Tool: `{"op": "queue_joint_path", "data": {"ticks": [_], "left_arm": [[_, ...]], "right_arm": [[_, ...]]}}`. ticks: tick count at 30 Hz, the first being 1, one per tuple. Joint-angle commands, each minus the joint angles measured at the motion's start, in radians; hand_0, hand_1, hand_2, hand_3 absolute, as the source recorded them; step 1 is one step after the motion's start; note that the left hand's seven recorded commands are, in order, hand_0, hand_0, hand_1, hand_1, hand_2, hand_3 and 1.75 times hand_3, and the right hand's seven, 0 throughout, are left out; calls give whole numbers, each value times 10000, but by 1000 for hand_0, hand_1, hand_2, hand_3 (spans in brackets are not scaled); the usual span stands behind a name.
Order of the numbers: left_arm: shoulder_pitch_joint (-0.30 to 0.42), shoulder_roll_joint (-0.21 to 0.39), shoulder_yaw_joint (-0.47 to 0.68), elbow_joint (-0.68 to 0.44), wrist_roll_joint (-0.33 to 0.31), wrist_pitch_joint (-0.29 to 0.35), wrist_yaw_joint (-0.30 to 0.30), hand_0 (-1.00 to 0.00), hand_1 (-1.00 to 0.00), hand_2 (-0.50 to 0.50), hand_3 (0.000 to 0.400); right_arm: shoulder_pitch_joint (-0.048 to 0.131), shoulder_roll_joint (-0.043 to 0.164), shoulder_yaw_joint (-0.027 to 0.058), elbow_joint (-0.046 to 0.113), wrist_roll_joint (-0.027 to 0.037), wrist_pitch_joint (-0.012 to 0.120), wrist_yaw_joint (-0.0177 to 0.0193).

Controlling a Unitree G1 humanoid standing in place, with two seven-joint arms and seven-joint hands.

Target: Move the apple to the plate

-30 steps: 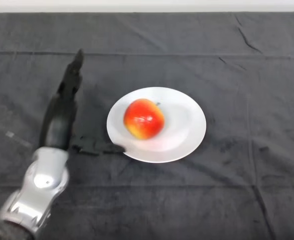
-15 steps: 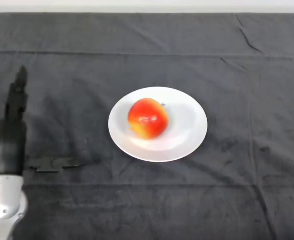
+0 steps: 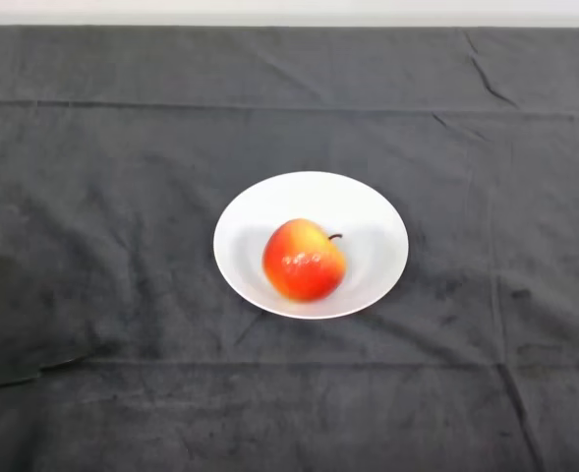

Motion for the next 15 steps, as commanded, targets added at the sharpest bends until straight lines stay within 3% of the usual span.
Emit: {"op": "queue_joint_path", "data": {"ticks": [1,15], "left_arm": [[415,372,449,-426,-136,-326,40,0,0,0,0],[382,603,1865,951,-1151,-979,-664,0,0,0,0]], "right_arm": [[95,56,-104,-9,56,19,-97],[91,49,-107,3,59,24,-93]]}}
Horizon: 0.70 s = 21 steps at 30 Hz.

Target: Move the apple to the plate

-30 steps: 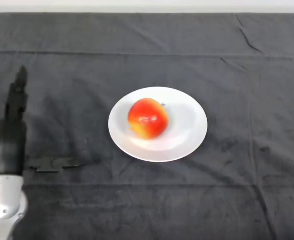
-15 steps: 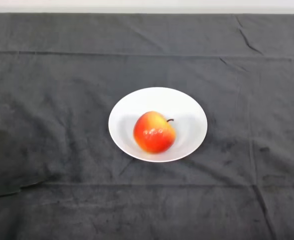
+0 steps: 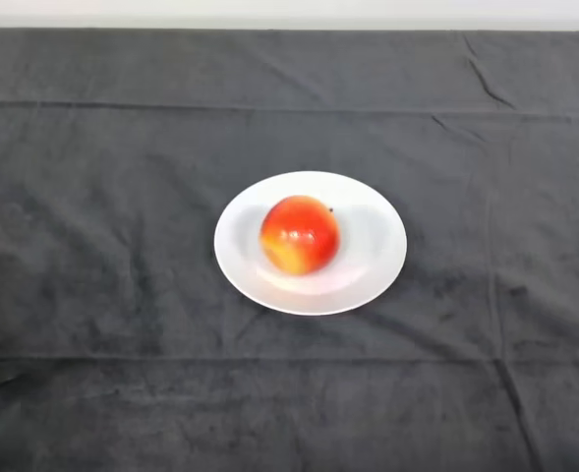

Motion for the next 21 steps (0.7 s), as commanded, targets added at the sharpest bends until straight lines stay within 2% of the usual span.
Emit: {"op": "queue_joint_path", "data": {"ticks": [1,8,21], "left_arm": [[-29,581,436,400,-268,-221,-155,0,0,0,0],[-230,632,1135,1280,-652,-575,-414,0,0,0,0],[-966,680,1941,3227,-907,-1167,-846,0,0,0,0]], "right_arm": [[87,47,-111,4,61,24,-86],[81,39,-113,21,62,26,-78],[64,19,-118,67,62,30,-53]]}}
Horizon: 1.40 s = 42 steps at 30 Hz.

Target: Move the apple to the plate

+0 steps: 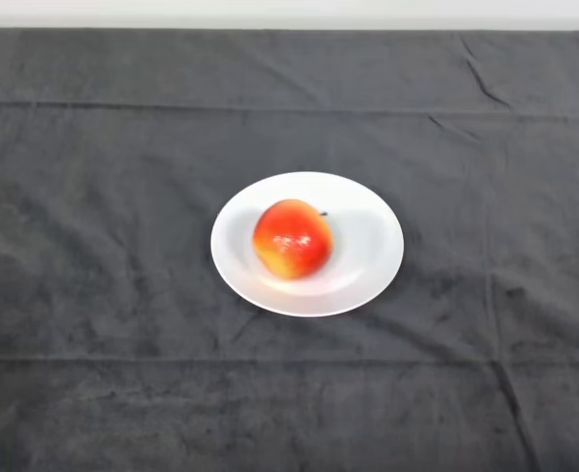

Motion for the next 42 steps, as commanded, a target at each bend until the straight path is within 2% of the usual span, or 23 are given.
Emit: {"op": "queue_joint_path", "data": {"ticks": [1,18,42], "left_arm": [[-384,586,432,444,-142,-261,-132,0,0,0,0],[-1079,638,857,2051,-34,-634,-461,0,0,0,0],[-1349,634,1074,2571,158,-930,-749,0,0,0,0]], "right_arm": [[63,17,-118,71,63,30,-51],[39,-9,-124,138,58,31,-12],[18,-30,-128,198,46,23,27]]}}
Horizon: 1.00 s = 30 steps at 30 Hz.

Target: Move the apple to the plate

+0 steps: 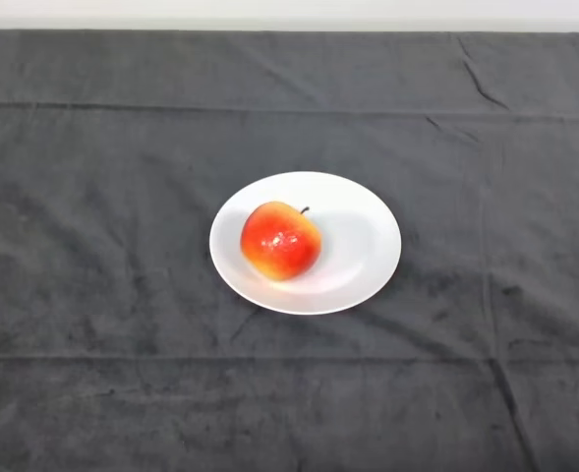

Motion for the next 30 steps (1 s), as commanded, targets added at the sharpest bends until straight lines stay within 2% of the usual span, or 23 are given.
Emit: {"op": "queue_joint_path", "data": {"ticks": [1,30], "left_arm": [[-390,562,424,492,148,-307,-109,0,0,0,0],[-536,534,578,735,329,-410,-212,0,0,0,0]], "right_arm": [[17,-30,-128,197,45,23,27],[5,-40,-132,228,30,15,49]]}}
